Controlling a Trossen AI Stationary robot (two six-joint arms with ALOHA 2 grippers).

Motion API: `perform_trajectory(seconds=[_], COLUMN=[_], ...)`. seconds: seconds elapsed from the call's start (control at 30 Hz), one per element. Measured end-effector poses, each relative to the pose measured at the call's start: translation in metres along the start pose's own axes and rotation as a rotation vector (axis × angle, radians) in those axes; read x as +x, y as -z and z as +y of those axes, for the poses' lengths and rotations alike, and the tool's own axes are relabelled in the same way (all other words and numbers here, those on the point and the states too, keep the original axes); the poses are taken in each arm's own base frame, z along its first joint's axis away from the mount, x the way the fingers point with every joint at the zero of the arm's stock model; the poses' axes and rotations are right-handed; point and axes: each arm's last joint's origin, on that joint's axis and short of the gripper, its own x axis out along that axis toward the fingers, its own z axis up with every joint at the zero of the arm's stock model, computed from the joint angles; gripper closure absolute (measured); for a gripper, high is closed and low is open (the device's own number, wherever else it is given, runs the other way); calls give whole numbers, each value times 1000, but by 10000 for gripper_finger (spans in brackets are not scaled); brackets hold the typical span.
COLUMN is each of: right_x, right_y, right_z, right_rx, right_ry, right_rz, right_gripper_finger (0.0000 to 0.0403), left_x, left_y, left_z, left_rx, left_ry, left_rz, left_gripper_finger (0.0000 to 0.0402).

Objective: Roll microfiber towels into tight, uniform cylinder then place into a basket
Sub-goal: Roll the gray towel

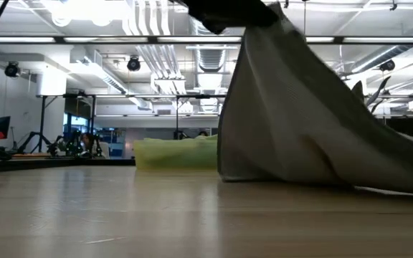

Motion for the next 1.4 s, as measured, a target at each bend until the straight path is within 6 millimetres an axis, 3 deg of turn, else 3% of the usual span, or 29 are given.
perform_trajectory(seconds=[0.17,0.43,0.6,0.83,1.4], right_x=[0,11,25,39,39], right_y=[2,10,18,20,28], right_z=[1,15,22,16,11], right_rx=[25,62,25,31,-33], right_ry=[-22,-218,-188,-154,-131], right_rz=[13,113,146,178,246], right_gripper_finger=[184,183,183,184,184], left_x=[-12,-23,-27,-34,-101], left_y=[-8,-19,-23,-27,-17], left_z=[-11,-28,-35,-41,-71], left_rx=[14,79,89,92,97], left_ry=[-14,-112,-102,-128,-255], left_rz=[-21,-51,-69,-86,-180], left_gripper_finger=[401,401,401,401,401])
